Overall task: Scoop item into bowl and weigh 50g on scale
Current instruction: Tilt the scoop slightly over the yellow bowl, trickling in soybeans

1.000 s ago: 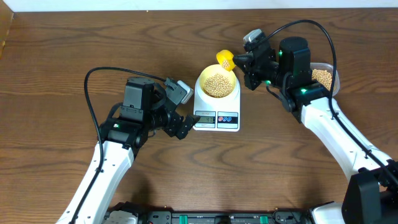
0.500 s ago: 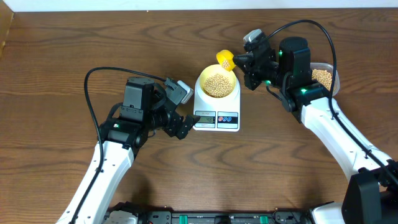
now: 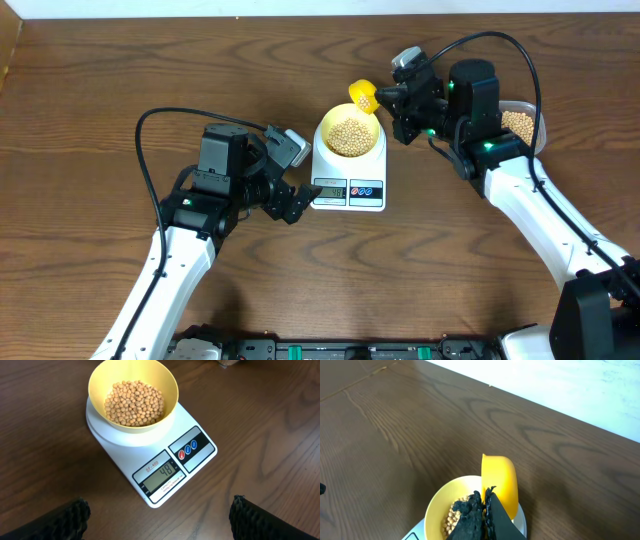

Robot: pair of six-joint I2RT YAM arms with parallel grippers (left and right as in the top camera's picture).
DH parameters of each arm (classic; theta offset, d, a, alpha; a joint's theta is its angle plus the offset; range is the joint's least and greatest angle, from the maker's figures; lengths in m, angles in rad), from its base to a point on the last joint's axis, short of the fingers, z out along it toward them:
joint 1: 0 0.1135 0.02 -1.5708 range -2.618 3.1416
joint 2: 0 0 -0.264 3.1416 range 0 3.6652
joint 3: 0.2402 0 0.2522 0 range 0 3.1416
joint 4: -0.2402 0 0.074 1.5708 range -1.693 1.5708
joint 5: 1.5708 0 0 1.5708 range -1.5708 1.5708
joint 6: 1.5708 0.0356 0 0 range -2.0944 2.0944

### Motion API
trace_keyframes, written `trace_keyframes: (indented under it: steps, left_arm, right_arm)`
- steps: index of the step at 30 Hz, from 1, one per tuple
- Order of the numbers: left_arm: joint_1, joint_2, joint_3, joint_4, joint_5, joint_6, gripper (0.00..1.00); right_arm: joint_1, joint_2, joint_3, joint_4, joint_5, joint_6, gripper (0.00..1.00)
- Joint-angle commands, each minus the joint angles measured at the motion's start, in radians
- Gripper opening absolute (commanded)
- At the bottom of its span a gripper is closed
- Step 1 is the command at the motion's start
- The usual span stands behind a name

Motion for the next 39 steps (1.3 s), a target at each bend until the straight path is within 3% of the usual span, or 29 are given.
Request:
trace_keyframes:
  steps: [1, 39]
  left_arm:
    - [0.003, -0.009, -0.002, -0.002, -0.006, 0.002, 0.91]
    - [0.003, -0.009, -0.002, -0.002, -0.006, 0.002, 0.91]
  right_arm:
    - [0.008, 0.007, 0.005, -0.004, 0.013, -0.015, 0.01]
    - [0.008, 0.008, 0.005, -0.004, 0.016, -0.015, 0.01]
